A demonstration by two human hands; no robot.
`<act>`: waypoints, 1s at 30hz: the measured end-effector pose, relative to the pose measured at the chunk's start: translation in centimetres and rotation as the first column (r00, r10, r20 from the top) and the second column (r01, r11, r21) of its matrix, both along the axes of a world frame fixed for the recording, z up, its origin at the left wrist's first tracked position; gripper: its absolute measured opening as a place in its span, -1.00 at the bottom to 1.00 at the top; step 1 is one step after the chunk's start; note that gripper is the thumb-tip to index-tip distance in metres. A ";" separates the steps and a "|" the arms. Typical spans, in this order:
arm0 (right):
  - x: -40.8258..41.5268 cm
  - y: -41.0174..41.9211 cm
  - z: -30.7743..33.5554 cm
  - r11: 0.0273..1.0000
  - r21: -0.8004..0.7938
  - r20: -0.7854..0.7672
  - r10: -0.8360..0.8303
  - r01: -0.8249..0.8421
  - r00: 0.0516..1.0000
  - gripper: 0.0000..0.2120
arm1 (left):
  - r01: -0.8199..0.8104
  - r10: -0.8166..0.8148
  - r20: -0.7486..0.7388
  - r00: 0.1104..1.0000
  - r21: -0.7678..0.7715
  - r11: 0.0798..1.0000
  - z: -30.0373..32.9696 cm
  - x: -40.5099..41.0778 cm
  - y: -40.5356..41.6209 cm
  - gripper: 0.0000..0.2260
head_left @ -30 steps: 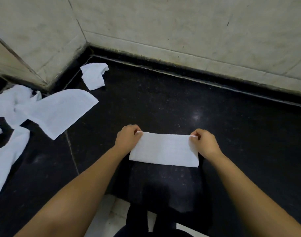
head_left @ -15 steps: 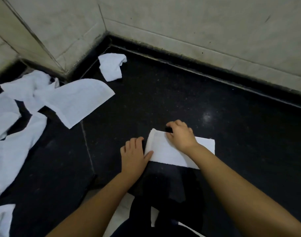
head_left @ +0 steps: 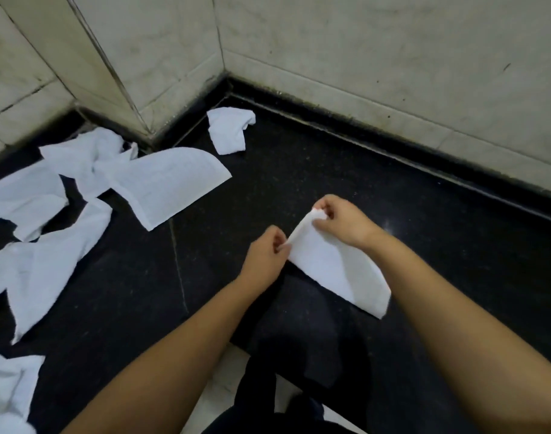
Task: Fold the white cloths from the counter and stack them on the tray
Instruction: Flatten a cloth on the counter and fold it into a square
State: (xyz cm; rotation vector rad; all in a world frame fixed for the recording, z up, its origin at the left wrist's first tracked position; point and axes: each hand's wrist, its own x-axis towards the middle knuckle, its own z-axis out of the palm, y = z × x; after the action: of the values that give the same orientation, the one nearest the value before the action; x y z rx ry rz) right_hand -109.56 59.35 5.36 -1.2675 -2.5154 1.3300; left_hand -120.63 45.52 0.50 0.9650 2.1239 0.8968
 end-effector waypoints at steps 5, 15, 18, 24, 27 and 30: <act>2.1 3.2 6.6 0.987 0.069 -0.319 -0.116 0.145 0.940 -0.90 | 0.020 -0.009 -0.037 0.999 0.326 0.945 8.5 -2.1 4.4 -0.83; 8.5 -2.8 2.7 0.995 0.096 -0.308 0.014 0.017 0.951 -0.66 | 0.314 -0.321 -0.006 0.947 0.223 0.923 5.8 0.2 -1.9 -0.88; 11.0 -6.4 -1.9 0.994 0.037 -0.067 0.101 -0.099 0.993 -0.68 | 0.443 -0.442 0.039 0.896 -0.003 0.897 1.5 1.5 -4.4 -0.92; 13.1 -9.0 -5.0 0.960 -0.226 0.051 0.183 -0.167 0.982 -0.81 | 0.559 -0.535 0.165 0.829 -0.219 0.799 -0.8 1.9 -5.6 -0.95; 11.9 -7.0 -4.3 0.959 -0.271 0.014 0.087 -0.080 0.996 -0.95 | 0.529 -0.498 0.193 0.846 -0.186 0.828 0.0 0.7 -4.0 -0.96; 9.8 -4.2 -3.5 0.977 -0.206 -0.026 -0.057 0.050 0.998 -0.93 | 0.434 -0.411 0.170 0.896 -0.134 0.891 0.6 -0.6 -1.2 -0.97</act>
State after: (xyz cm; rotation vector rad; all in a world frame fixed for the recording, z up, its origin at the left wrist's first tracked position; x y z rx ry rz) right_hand -99.73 55.19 1.84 -1.3255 -2.3547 1.6193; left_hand -121.26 44.33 1.08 1.1810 1.7410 0.5363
